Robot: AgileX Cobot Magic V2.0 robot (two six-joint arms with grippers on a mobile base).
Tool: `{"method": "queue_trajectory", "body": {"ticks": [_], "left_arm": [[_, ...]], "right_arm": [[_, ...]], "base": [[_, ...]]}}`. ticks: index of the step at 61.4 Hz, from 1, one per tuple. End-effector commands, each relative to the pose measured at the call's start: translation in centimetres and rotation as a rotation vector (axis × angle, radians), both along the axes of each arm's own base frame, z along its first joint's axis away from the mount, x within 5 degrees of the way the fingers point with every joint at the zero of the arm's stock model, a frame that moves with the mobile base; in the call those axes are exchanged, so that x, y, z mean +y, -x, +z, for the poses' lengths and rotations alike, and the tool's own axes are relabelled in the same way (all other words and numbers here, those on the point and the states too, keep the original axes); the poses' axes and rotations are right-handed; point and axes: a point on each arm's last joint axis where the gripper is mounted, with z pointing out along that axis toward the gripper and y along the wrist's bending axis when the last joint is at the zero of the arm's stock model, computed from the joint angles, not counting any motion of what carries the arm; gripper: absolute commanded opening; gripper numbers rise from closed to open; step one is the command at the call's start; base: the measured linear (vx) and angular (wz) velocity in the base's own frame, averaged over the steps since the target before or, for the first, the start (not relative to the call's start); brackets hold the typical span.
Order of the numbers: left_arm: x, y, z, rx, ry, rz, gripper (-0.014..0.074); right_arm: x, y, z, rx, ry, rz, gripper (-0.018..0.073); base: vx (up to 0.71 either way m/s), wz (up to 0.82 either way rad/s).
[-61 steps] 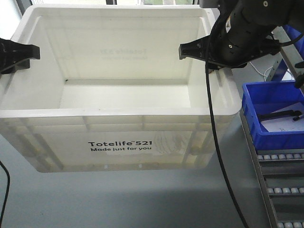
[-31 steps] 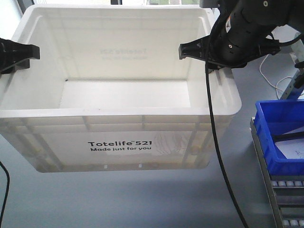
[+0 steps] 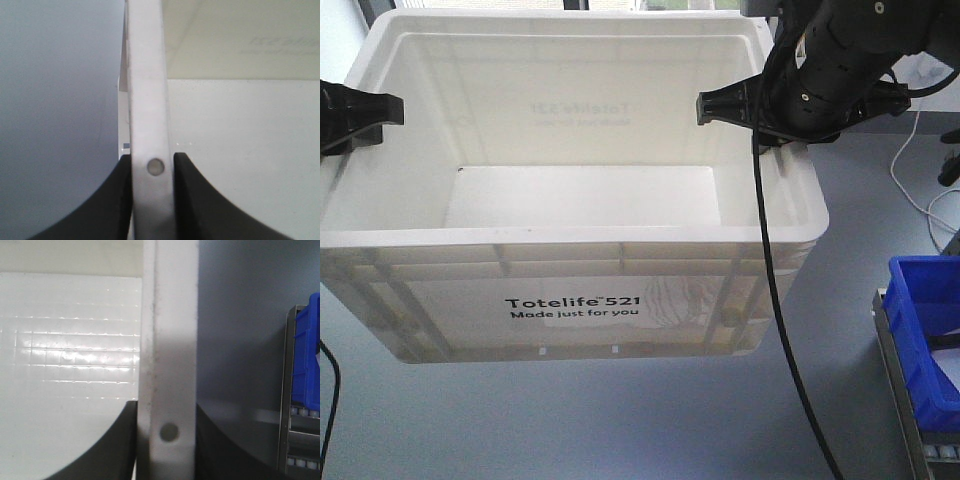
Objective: Move bin from left to right shelf
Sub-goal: 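Carry the tote with both grippers past the blue bin racks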
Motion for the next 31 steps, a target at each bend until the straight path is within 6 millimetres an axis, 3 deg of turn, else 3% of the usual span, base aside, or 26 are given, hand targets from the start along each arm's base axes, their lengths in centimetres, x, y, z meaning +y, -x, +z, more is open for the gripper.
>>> {"method": "queue_trajectory", "body": {"ticks": [1, 31], "left_arm": [[-0.07, 0.25, 3.48, -0.211, 0.013, -0.01, 0.0092], [-0.07, 0.25, 3.48, -0.211, 0.013, -0.01, 0.0092]], "right_arm": [[-1.4, 0.13, 3.33, -0.177, 0.044, 0.003, 0.001], [-1.4, 0.13, 3.33, -0.177, 0.044, 0.003, 0.001]], "base": [[0.26, 0.05], [0.26, 0.05]]}}
